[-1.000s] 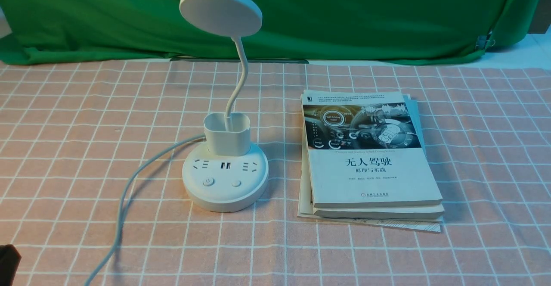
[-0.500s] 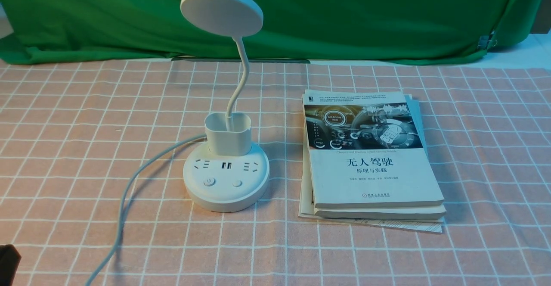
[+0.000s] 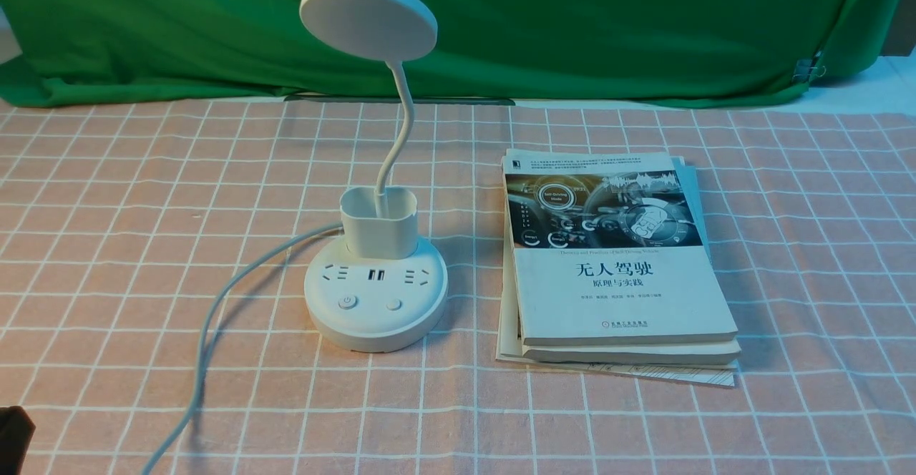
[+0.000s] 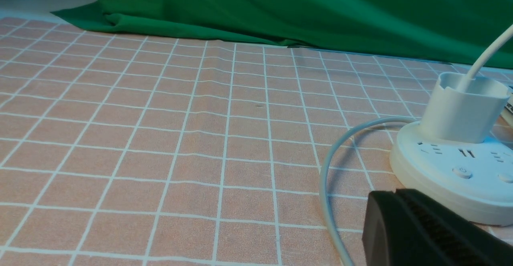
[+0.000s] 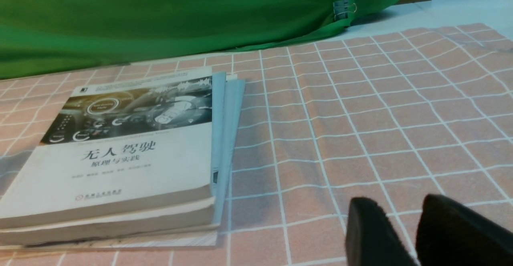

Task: Turn on the table lamp on the pink coffee tablecloth with your hand.
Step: 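Press the power button on the lamp base to turn the lamp on with the left gripper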

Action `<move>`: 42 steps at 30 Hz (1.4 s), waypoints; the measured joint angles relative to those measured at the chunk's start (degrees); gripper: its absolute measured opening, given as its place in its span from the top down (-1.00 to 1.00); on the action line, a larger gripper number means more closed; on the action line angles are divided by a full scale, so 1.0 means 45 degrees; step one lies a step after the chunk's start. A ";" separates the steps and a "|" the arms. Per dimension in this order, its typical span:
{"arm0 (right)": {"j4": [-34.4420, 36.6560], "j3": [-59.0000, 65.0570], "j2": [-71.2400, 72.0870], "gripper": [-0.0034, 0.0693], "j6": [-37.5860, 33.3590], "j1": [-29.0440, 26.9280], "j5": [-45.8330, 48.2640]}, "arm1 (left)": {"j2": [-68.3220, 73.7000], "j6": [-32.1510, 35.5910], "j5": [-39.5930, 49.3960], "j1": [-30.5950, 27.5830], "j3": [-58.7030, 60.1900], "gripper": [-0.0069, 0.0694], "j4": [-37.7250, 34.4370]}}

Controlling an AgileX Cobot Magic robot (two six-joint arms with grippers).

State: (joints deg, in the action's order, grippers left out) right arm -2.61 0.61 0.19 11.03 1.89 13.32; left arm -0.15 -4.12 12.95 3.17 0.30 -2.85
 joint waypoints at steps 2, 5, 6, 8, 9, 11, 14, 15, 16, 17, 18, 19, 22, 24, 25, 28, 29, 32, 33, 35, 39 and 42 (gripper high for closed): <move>0.0000 0.0000 0.0000 0.24 0.0000 0.0000 0.0000 | 0.0000 0.0000 0.0000 0.0000 0.0000 0.76 0.0000; 0.0000 0.0000 0.0000 0.24 0.0006 0.0000 0.0000 | 0.0000 0.0000 0.0000 0.0000 0.0000 0.76 0.0086; 0.0000 0.0000 0.0000 0.24 0.0006 0.0000 0.0000 | 0.0000 0.0000 0.0000 0.0000 0.0000 0.76 0.0197; 0.0000 0.0000 0.0000 0.24 0.0006 0.0000 0.0000 | 0.0000 -0.0185 -0.0198 0.0000 0.0000 0.76 -0.0126; 0.0000 0.0000 0.0000 0.24 0.0006 0.0000 0.0000 | 0.0000 -0.0334 -0.0232 0.0000 0.0000 0.76 -0.0343; 0.0000 0.0000 0.0000 0.24 0.0006 0.0000 0.0000 | 0.0000 -0.1634 -0.0789 0.0000 0.0000 0.76 -0.2462; 0.0000 0.0000 0.0000 0.24 0.0006 0.0000 0.0000 | 0.0000 -0.4272 -0.1513 0.0000 0.0000 0.76 -0.7319; 0.0000 0.0000 0.0000 0.24 0.0006 0.0000 0.0000 | 0.0000 -0.4685 -0.1672 0.0000 0.0000 0.76 -0.8341; 0.0000 0.0000 0.0000 0.24 0.0006 0.0000 0.0000 | 0.0000 -0.4913 -0.1819 0.0000 0.0000 0.76 -0.8933; 0.0000 0.0000 0.0000 0.24 0.0006 0.0000 0.0000 | 0.0000 -0.4963 -0.1971 0.0000 0.0000 0.76 -0.9153; 0.0000 0.0000 0.0000 0.24 0.0006 0.0000 0.0000 | 0.0000 -0.5026 -0.2062 0.0000 0.0000 0.76 -0.9176; 0.0000 0.0000 0.0000 0.24 0.0006 0.0000 0.0000 | 0.0000 -0.5059 -0.2143 0.0000 0.0000 0.76 -0.9188; 0.0000 0.0000 0.0000 0.24 0.0006 0.0000 0.0000 | 0.0000 -0.5324 -0.2398 0.0000 0.0000 0.76 -0.9214; 0.0000 0.0000 0.0000 0.24 0.0006 0.0000 0.0000 | 0.0000 -0.5431 -0.2463 0.0000 0.0000 0.76 -0.9312; 0.0000 0.0000 0.0000 0.24 0.0006 0.0000 0.0000 | 0.0000 -0.5458 -0.2468 0.0000 0.0000 0.76 -0.9421; 0.0000 0.0000 0.0000 0.24 0.0006 0.0000 0.0000 | 0.0000 -0.5019 -0.1988 0.0000 -0.0454 0.76 -0.9282; 0.0000 0.0000 0.0000 0.24 0.0006 0.0000 0.0000 | -0.0014 -0.4293 -0.1187 0.0000 -0.1356 0.76 -0.8713; 0.0000 0.0000 0.0000 0.24 0.0006 0.0000 0.0000 | 0.0537 -0.3739 0.0524 0.0000 -0.3791 0.76 -0.6499; 0.0000 0.0000 0.0000 0.24 0.0006 0.0000 0.0000 | 0.1055 -0.3761 0.1392 0.0000 -0.4684 0.76 -0.5540; 0.0000 0.0000 0.0000 0.24 0.0006 0.0000 0.0000 | 0.2171 -0.3769 0.3029 0.0000 -0.6092 0.76 -0.4214; 0.0000 0.0000 0.0000 0.24 0.0006 0.0000 0.0000 | 0.5722 -0.2599 0.7120 0.0000 -0.9096 0.76 -0.1389; 0.0000 0.0000 0.0000 0.24 0.0006 0.0000 0.0000 | 0.7662 -0.1214 0.8461 0.0000 -1.0458 0.76 -0.0716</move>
State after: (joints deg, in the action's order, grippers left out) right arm -2.61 0.61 0.19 11.06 1.89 13.32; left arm 34.33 -9.58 51.02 3.17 -46.76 -6.07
